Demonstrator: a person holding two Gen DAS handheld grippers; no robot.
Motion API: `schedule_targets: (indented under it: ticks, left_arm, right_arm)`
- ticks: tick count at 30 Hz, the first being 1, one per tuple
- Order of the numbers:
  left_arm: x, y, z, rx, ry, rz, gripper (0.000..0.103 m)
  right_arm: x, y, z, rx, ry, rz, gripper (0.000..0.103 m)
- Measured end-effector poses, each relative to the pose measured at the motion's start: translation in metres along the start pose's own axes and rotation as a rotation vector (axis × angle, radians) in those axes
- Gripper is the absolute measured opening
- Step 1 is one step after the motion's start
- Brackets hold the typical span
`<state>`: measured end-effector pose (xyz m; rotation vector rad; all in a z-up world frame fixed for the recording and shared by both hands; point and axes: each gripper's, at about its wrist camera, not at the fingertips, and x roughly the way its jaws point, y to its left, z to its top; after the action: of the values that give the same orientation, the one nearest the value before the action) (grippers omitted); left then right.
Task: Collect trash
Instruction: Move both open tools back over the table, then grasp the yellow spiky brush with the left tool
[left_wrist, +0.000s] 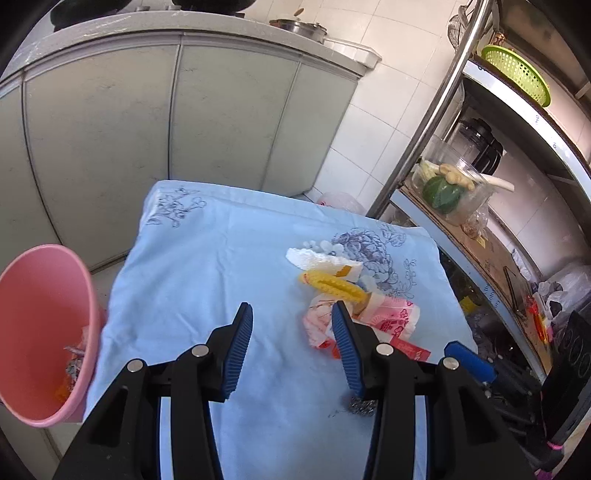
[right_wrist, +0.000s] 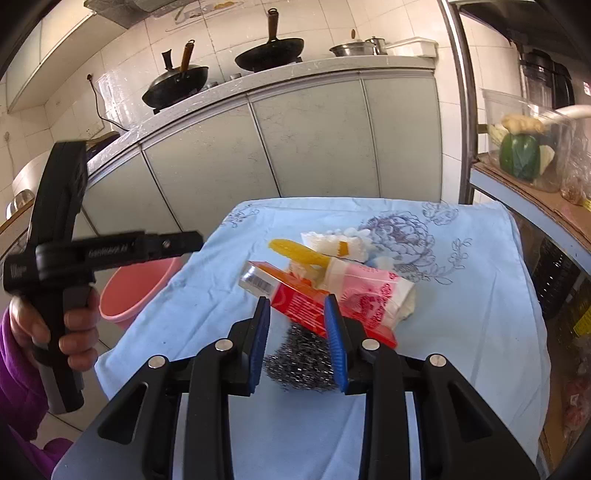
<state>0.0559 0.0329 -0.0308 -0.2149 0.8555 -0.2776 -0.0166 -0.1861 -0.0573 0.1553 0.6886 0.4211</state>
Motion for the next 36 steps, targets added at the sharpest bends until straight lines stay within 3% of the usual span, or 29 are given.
schedule_targets:
  ticks: [11, 17, 22, 24, 26, 32, 36]
  left_arm:
    - [0.072, -0.01, 0.03, -0.161, 0.151, -0.04, 0.044]
    - [0.097, -0.014, 0.034, -0.185, 0.2, -0.029, 0.044]
    - [0.101, -0.014, 0.032, -0.182, 0.186, -0.052, 0.037]
    - [0.1, -0.011, 0.031, -0.18, 0.185, -0.069, 0.028]
    - [0.098, -0.009, 0.03, -0.175, 0.19, -0.087, 0.011]
    - [0.077, -0.004, 0.028, -0.172, 0.121, -0.125, 0.007]
    - [0.048, -0.001, 0.026, -0.135, 0.04, -0.11, 0.007]
  right_arm:
    - [0.008, -0.024, -0.002, 0.043, 0.006, -0.01, 0.031]
    - [0.012, -0.032, 0.003, 0.051, 0.008, -0.02, 0.031]
    - [0.018, -0.041, 0.014, 0.061, 0.017, -0.016, 0.031]
    - [0.022, -0.045, 0.018, 0.078, 0.03, -0.003, 0.031]
    - [0.024, -0.048, 0.02, 0.097, 0.037, 0.017, 0.031]
    - [0.022, -0.049, 0.019, 0.09, 0.034, 0.008, 0.031]
    - [0.024, -0.069, 0.019, 0.131, 0.041, -0.012, 0.031]
